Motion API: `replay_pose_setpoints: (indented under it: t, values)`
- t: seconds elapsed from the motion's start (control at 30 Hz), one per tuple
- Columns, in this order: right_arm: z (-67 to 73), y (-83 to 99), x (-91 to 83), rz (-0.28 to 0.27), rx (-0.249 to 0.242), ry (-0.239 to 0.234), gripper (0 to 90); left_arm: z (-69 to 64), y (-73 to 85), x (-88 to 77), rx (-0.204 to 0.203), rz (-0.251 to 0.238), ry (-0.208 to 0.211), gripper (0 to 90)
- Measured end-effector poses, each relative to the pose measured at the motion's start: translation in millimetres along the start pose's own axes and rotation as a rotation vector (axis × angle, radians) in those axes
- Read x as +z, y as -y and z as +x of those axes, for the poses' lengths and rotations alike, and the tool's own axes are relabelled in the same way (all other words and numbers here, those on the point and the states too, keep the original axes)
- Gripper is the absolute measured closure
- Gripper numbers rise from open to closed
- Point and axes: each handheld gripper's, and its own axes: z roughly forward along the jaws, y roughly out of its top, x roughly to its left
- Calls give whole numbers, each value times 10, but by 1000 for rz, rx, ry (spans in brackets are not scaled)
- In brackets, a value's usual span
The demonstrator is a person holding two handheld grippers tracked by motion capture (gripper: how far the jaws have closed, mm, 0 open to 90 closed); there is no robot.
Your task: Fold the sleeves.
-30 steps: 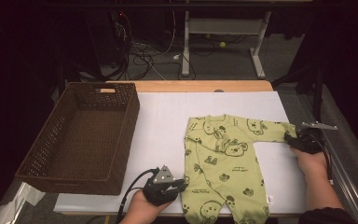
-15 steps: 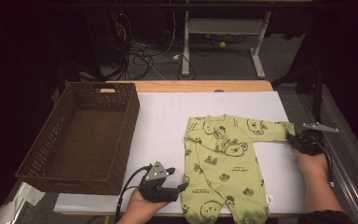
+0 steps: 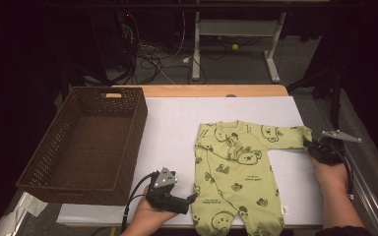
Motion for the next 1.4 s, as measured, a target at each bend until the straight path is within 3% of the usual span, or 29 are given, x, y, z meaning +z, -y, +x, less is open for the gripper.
replay_pose_setpoints:
  t: [0.17,0.3,0.7,1.1,1.4]
  values:
    - [58,-13,-89,-44,-15,-8,781,-19,4,-25,16,-41,10,0]
    - [122,-27,-174,-85,-27,-19,782,-13,7,-19,15,-35,13,0]
    - [333,-92,-323,-122,-69,-48,784,-23,-5,-55,19,-46,34,0]
    - [696,-181,-343,-156,-140,-120,783,-37,6,-42,18,-40,46,0]
    - [976,-213,-282,-149,-187,-163,782,-34,13,-37,14,-39,52,0]
